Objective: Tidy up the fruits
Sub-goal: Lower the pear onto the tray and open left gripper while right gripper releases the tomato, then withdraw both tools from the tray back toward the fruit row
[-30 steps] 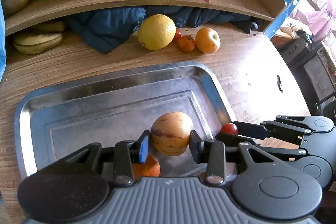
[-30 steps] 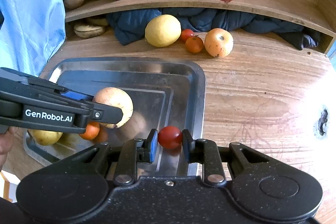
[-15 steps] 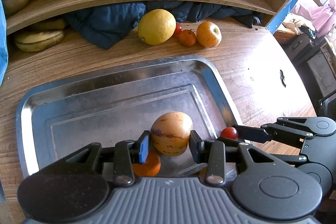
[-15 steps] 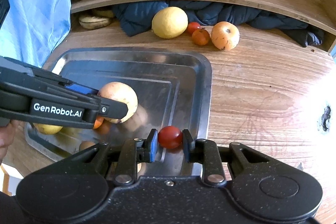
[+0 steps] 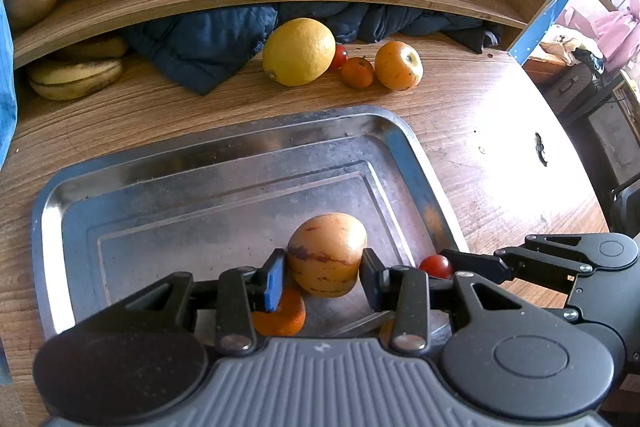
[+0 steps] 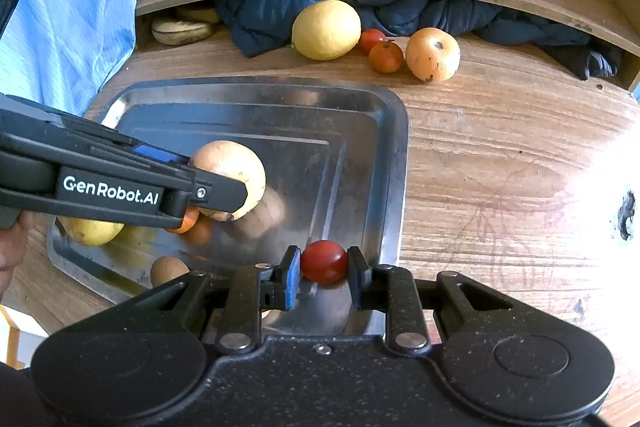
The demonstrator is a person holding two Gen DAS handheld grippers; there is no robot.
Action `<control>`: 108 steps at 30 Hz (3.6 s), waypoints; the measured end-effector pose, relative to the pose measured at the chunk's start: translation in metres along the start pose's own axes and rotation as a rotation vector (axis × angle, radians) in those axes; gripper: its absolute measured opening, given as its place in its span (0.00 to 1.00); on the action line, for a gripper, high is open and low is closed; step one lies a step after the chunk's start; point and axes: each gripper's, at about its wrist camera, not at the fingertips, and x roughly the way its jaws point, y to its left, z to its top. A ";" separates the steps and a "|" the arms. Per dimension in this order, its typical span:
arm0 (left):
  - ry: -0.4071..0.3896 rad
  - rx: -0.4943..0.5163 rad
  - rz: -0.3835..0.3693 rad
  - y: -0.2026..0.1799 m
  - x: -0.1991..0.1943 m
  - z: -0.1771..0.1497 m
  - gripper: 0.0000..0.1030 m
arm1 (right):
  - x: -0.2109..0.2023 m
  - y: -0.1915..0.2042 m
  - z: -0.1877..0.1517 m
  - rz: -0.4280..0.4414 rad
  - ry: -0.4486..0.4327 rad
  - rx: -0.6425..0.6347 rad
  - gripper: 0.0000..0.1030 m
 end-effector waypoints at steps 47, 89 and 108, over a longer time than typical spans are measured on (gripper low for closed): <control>-0.150 -0.117 0.137 -0.004 -0.069 -0.033 0.99 | -0.047 -0.007 -0.024 0.079 -0.106 -0.008 0.90; 0.031 -0.080 0.377 0.044 -0.095 -0.075 0.99 | -0.034 0.012 -0.017 0.146 0.000 -0.047 0.99; -0.048 0.057 0.352 0.044 -0.080 -0.001 0.99 | -0.038 -0.006 0.015 0.050 -0.166 0.007 0.99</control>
